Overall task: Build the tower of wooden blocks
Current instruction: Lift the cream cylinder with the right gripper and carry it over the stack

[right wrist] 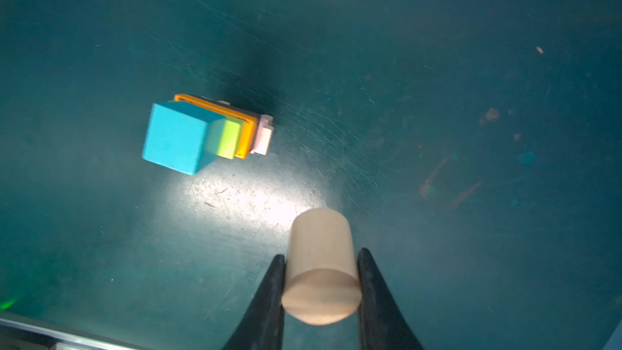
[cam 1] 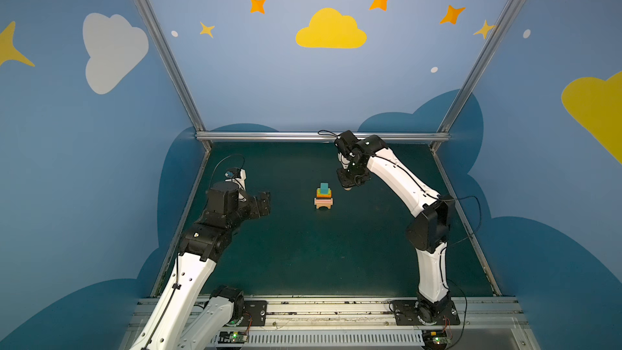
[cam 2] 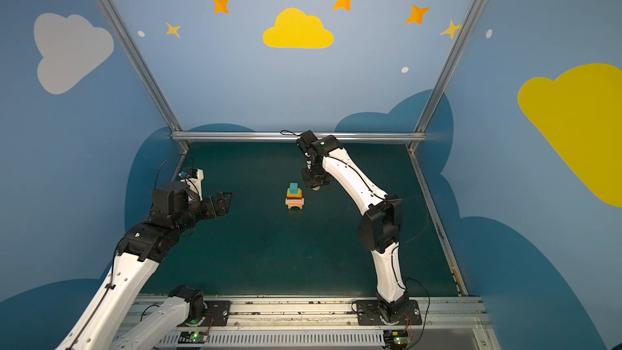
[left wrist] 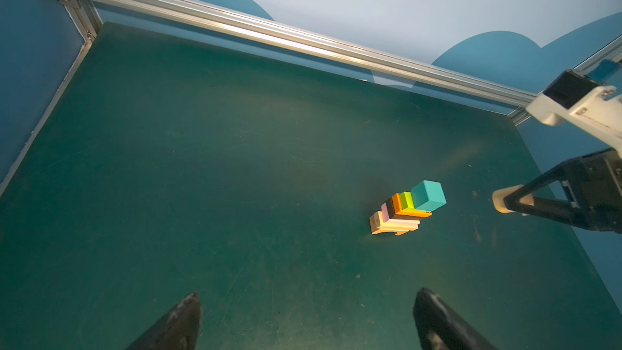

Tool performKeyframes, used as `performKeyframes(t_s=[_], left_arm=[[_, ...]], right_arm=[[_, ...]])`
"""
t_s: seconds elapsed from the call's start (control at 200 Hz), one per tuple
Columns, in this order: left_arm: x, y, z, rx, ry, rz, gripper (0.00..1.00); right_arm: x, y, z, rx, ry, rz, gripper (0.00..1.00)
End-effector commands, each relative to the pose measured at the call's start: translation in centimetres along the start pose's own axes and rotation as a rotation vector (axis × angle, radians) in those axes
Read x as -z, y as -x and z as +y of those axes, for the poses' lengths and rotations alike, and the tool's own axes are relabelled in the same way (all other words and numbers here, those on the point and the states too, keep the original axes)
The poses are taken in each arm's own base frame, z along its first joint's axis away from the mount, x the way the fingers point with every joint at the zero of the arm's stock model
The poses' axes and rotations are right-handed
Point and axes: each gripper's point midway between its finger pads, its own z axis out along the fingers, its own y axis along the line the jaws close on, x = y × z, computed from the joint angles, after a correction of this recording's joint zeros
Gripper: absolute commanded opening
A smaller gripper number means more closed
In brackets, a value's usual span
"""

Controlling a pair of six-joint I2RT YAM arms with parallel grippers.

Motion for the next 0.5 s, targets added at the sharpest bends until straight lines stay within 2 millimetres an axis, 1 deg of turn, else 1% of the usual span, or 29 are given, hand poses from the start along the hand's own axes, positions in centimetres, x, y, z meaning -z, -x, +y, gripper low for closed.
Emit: performKeyframes(t_s=[0.0, 0.255, 0.496], left_arm=[[-0.1, 0.3, -0.4, 0.013, -0.024, -0.004, 0.98], [-0.3, 0.2, -0.3, 0.023, -0.026, 0.001, 0.98], [-0.3, 0.3, -0.2, 0.033, -0.030, -0.001, 0.98]], right_arm=[[0.9, -0.2, 0.6, 0.048, 0.002, 0.020, 0.26], [1.1, 1.3, 2.7, 0.095, 0.053, -0.001, 0.26], [1.1, 2.1, 4.3, 0.131, 0.089, -0.015, 0.27]])
